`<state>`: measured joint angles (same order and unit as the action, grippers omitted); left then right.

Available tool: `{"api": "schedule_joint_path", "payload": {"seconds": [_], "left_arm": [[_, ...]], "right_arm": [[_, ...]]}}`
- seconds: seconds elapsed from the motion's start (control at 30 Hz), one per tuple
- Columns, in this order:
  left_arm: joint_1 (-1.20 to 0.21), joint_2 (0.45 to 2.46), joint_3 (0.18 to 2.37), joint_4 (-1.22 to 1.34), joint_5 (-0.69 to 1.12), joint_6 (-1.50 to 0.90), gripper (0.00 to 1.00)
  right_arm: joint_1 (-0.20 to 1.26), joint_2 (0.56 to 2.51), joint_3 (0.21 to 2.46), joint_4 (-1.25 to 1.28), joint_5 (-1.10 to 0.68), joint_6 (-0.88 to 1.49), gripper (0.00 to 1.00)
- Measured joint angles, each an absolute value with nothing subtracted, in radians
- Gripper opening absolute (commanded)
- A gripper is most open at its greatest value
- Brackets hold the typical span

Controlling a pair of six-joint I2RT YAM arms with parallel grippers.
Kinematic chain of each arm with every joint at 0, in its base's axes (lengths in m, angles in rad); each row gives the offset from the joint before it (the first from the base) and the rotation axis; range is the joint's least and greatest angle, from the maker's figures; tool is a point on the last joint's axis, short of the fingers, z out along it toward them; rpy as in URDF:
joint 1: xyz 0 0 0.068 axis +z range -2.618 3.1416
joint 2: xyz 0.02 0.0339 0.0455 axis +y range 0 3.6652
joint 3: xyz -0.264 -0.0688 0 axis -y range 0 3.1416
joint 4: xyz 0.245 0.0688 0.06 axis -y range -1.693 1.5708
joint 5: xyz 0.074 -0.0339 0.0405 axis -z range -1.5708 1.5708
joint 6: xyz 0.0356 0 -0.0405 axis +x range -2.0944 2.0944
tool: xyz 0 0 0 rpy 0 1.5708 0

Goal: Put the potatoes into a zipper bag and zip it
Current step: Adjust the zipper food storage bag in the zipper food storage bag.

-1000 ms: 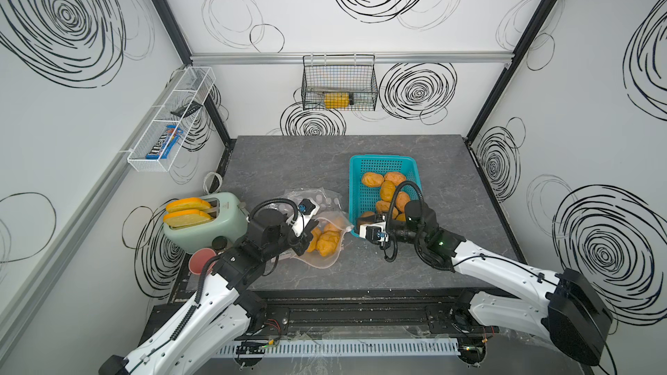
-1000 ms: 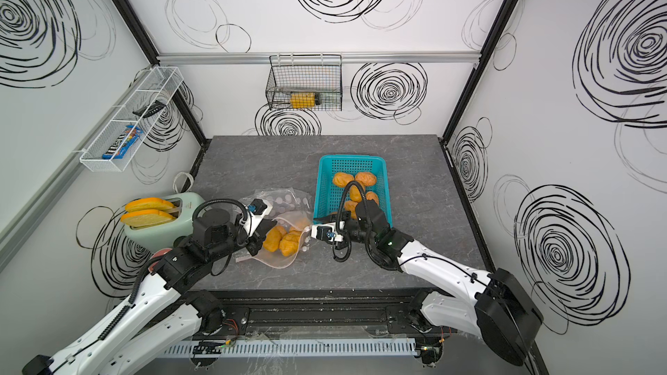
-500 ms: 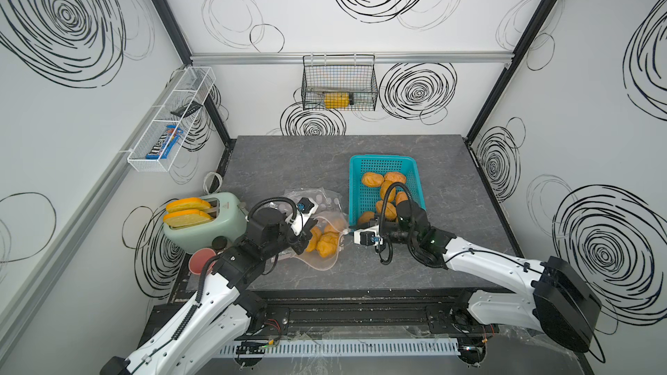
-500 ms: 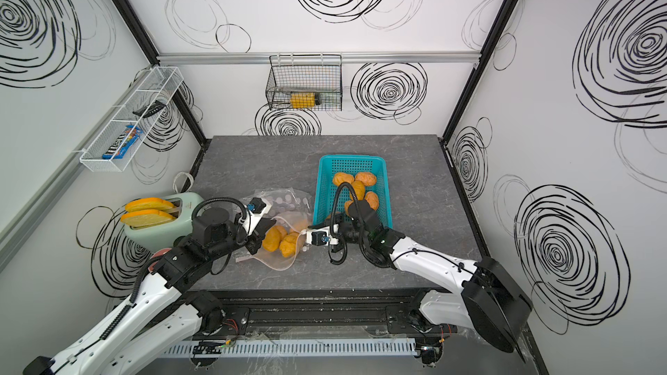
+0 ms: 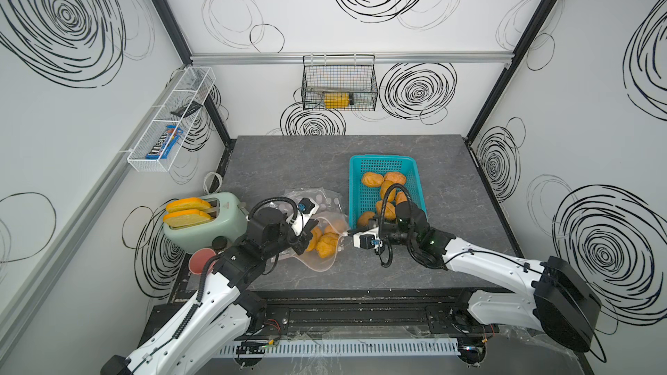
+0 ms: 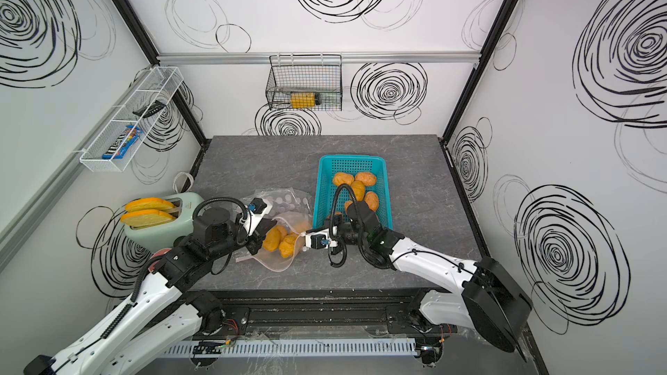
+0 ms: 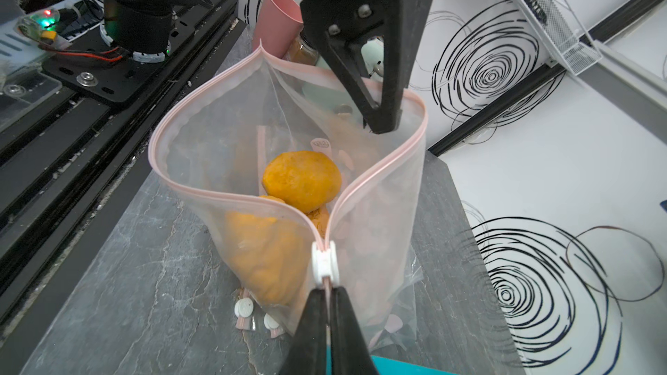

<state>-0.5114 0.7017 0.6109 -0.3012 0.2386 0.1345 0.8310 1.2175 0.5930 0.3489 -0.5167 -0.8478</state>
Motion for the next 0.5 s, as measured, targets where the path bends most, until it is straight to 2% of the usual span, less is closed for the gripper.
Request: {"api": "schedule_joint_path", "payload": {"seconds": [0.03,0.1,0.17,0.2,0.27,0.4,0.5], "left_arm": [[-0.511,0.702,0.611,-0.299,0.238,0.134,0.02],[-0.512,0.702,0.611,-0.293,0.239,0.135,0.31],[-0.512,0.702,0.611,-0.287,0.235,0.129,0.45],[-0.512,0.702,0.611,-0.287,0.231,0.128,0.57],[-0.517,0.701,0.617,-0.296,0.212,0.135,0.7],[-0.546,0.697,0.724,-0.36,0.123,0.161,0.87],[-0.554,0.688,0.857,-0.39,0.083,0.179,0.89]], "right_arm": [[0.832,1.217,0.593,0.349,-0.517,-0.846,0.0],[0.833,1.216,0.593,0.349,-0.518,-0.836,0.0],[0.833,1.209,0.594,0.35,-0.517,-0.817,0.0],[0.833,1.205,0.595,0.353,-0.514,-0.797,0.0],[0.833,1.198,0.611,0.348,-0.512,-0.747,0.0],[0.834,1.196,0.708,0.297,-0.505,-0.655,0.0],[0.834,1.19,0.782,0.253,-0.496,-0.582,0.0]]}}
